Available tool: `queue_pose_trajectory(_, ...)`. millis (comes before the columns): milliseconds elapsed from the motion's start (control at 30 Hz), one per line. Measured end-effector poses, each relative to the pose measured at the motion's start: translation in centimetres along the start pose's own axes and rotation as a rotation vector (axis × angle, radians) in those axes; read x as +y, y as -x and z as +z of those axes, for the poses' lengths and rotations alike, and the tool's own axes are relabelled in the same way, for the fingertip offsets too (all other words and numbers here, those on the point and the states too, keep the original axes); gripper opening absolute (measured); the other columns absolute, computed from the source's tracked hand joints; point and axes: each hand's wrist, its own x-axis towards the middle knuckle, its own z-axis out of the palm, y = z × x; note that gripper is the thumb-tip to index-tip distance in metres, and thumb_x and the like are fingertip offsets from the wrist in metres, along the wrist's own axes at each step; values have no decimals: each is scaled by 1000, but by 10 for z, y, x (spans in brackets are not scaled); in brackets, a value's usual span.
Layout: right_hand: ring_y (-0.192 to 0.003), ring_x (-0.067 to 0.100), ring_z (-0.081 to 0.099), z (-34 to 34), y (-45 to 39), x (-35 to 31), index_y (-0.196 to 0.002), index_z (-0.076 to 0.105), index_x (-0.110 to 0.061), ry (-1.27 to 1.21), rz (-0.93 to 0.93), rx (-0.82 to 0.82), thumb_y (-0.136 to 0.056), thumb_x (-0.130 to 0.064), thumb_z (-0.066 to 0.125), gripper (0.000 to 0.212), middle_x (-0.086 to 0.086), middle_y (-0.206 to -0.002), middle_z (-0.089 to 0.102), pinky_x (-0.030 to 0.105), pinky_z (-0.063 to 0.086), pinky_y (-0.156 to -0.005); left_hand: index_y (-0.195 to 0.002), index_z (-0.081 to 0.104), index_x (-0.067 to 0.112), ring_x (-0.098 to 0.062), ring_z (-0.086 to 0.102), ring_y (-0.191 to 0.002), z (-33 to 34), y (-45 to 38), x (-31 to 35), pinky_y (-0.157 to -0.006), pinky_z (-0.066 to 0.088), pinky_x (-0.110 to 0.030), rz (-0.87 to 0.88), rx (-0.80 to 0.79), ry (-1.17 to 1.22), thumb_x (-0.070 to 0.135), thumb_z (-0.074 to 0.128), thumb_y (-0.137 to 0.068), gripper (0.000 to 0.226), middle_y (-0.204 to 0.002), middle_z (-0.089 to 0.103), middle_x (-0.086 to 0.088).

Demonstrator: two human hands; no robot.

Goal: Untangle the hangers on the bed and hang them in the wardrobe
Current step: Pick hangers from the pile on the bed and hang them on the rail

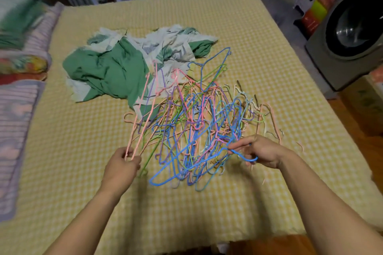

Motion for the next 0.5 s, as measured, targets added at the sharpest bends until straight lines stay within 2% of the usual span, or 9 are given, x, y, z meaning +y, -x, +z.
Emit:
queue_pose_trajectory(67,-38,10,42,24,32,-19,-98,77,-6,104,-1,52,-88,18,32,51,17,-105,75,22,39,-43,-98,63,21,-24,66,-84,-10,25,14,-79,50,-41,33,-80,-24,40,63,-73,31,-90,70,-4)
queue_pose_trajectory(167,-36,11,49,57,72,-50,-96,75,-5,205,3,64,-87,15,29,51,17,-101,75,17,33,-35,-97,63,18,-20,60,-80,-18,58,25,-72,41,-34,60,-224,-15,47,64,-73,38,-91,68,-5)
queue_pose_trajectory(267,-38,13,51,77,107,-78,-109,69,-1,164,21,56,-88,12,33,44,20,-97,75,16,29,-37,-101,65,16,-17,62,-91,-30,84,17,-85,44,-35,104,-443,12,64,68,-69,58,-94,69,3)
queue_pose_trajectory(333,-36,10,45,85,126,-90,-115,64,-3,82,57,100,-88,8,36,40,18,-89,74,14,28,-37,-106,68,14,-16,65,-100,-39,95,8,-96,45,-37,120,-571,35,71,71,-64,71,-103,72,1)
queue_pose_trajectory(433,-35,6,41,99,158,-95,-111,64,-12,-54,99,176,-90,1,36,38,17,-89,73,13,29,-34,-108,65,12,-13,62,-99,-50,104,2,-91,44,-32,174,-693,53,62,78,-56,74,-111,70,-5)
queue_pose_trajectory(500,-31,4,41,110,179,-90,-103,62,-12,-138,107,220,-93,-2,38,28,20,-92,72,13,30,-32,-109,63,13,-15,60,-96,-56,106,-1,-88,44,-33,228,-763,30,54,82,-51,74,-114,67,-12)
